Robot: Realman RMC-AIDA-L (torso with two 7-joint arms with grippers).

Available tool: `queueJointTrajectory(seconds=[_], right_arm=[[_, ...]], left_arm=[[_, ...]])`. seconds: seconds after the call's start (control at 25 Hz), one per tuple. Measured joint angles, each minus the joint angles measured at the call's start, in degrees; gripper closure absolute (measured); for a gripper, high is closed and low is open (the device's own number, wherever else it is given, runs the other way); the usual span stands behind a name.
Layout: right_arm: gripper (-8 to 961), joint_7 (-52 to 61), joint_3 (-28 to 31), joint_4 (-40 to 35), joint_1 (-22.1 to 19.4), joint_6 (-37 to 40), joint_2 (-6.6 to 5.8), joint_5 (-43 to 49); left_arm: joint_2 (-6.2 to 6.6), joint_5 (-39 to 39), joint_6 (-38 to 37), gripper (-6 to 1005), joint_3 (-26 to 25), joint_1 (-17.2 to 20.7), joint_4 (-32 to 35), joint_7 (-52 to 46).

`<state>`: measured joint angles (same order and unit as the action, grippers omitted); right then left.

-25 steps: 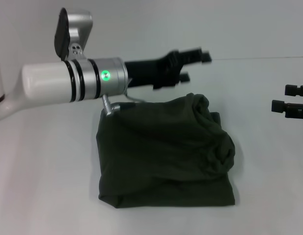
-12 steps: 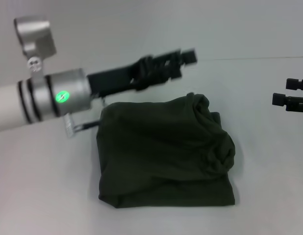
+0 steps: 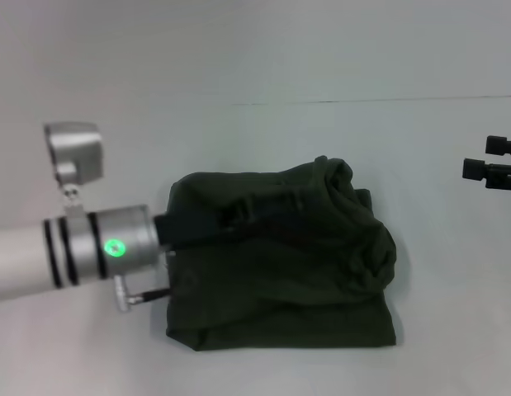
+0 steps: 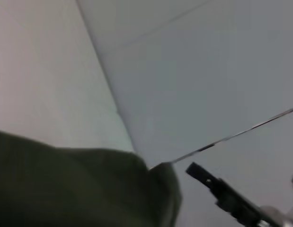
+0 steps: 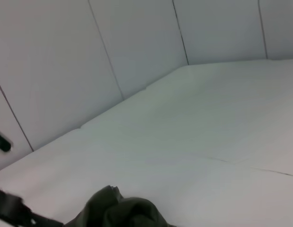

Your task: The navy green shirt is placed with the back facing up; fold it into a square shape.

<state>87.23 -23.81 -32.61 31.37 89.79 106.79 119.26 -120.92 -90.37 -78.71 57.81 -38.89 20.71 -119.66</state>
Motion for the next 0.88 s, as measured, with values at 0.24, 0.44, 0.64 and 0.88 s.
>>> queueJointTrajectory(seconds=[0.24, 0.44, 0.64, 0.88], right_arm=[[10, 0.4, 0.0, 0.0, -0.7, 0.1, -0.1, 0.1], [10, 0.6, 0.7, 0.0, -1.2, 0.2, 0.22, 0.0], [10, 1.2, 0.8, 0.0, -0.7, -0.1, 0.67, -0.1], [10, 1.1, 0.8, 0.3, 0.0, -0.1, 1.79, -3.8]], left_arm=[[-3.71, 3.5, 11.6, 125, -0.1, -4.0, -3.2, 9.2], [-3.77, 18.7, 19.3, 133, -0.6, -12.7, -12.6, 21.2], [-3.69, 20.2, 15.0, 141, 0.6, -14.0, -12.7, 22.8], [-2.35, 19.6, -1.8, 193, 0.7, 0.6, 0.0, 23.8]])
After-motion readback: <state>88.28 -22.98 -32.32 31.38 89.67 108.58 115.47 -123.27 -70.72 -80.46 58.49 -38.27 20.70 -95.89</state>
